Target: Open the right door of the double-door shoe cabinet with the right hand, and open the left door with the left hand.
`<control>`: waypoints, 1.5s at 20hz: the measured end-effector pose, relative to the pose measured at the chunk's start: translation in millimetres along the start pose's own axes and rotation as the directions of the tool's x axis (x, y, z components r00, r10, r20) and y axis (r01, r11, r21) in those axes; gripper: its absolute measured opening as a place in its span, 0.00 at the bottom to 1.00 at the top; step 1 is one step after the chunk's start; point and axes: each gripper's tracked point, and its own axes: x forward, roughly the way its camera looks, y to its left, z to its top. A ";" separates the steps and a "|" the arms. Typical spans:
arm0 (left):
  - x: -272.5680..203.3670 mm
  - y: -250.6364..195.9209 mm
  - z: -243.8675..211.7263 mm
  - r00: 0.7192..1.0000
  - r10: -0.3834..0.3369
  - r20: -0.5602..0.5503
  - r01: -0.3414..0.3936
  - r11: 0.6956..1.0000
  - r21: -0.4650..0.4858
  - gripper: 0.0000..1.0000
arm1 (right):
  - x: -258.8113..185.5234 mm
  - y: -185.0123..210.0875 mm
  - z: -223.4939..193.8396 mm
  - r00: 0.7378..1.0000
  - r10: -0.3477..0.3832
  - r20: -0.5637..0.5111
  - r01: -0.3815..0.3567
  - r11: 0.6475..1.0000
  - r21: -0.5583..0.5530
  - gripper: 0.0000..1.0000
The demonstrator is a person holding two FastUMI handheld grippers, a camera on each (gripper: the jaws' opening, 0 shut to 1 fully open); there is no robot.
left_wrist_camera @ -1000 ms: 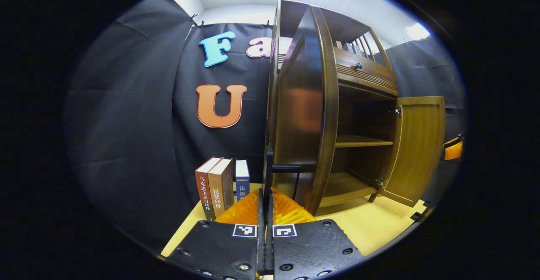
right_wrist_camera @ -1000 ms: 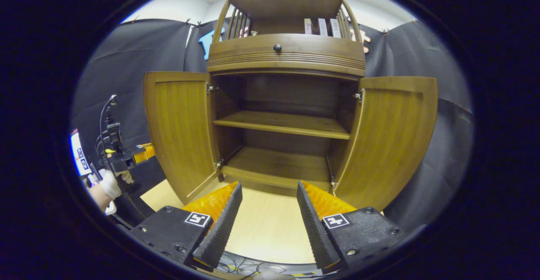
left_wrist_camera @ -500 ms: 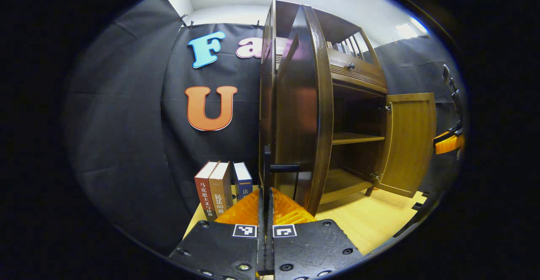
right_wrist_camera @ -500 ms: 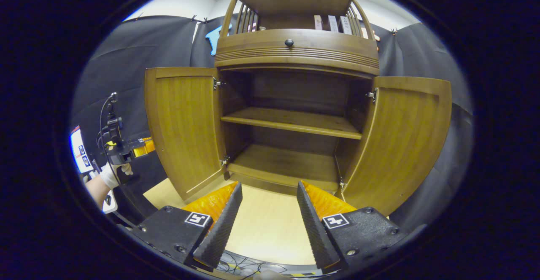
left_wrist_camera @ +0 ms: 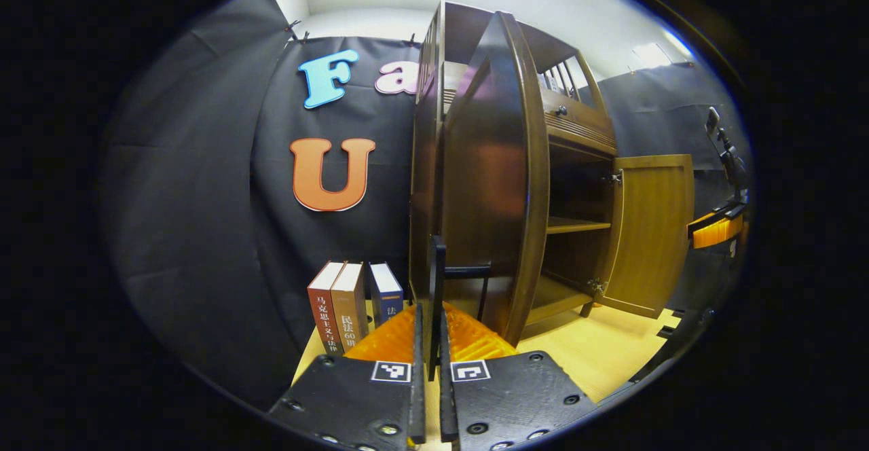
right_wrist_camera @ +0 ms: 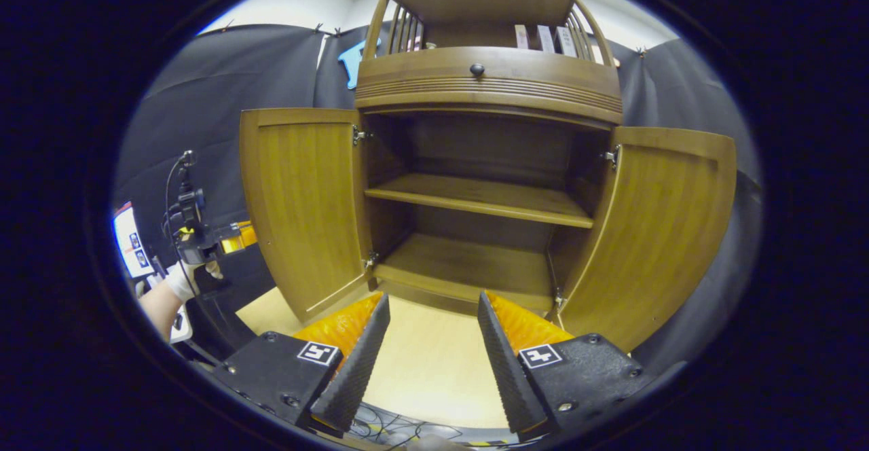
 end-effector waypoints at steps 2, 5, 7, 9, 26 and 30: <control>0.6 2.2 -2.7 1.000 0.005 -0.005 -0.005 1.000 0.019 0.10 | 1.7 -2.6 -0.3 1.000 0.006 -0.010 -0.006 1.000 -0.001 0.83; -4.9 11.7 -2.2 0.999 0.041 -0.013 -0.041 0.998 0.042 0.37 | 2.3 -5.7 1.3 1.000 0.009 -0.011 -0.009 1.000 -0.004 0.83; -10.4 22.1 -5.7 0.997 0.081 -0.018 -0.080 0.997 0.018 0.60 | 3.9 -10.6 4.0 1.000 0.011 -0.004 -0.011 1.000 0.003 0.83; -20.8 28.5 -6.4 0.992 0.124 -0.023 -0.123 0.992 0.021 0.83 | 6.2 -15.8 2.7 1.000 0.023 -0.007 -0.023 1.000 0.009 0.83; -94.0 -107.6 96.3 0.899 0.427 0.097 -0.435 0.896 0.094 0.94 | -43.2 -121.5 26.4 0.990 0.055 0.132 -0.054 0.998 -0.013 0.83; -67.3 -187.7 124.8 0.923 0.368 0.116 -0.374 0.926 0.038 0.96 | -60.3 -158.3 33.3 0.983 0.002 0.185 -0.012 0.999 0.053 0.83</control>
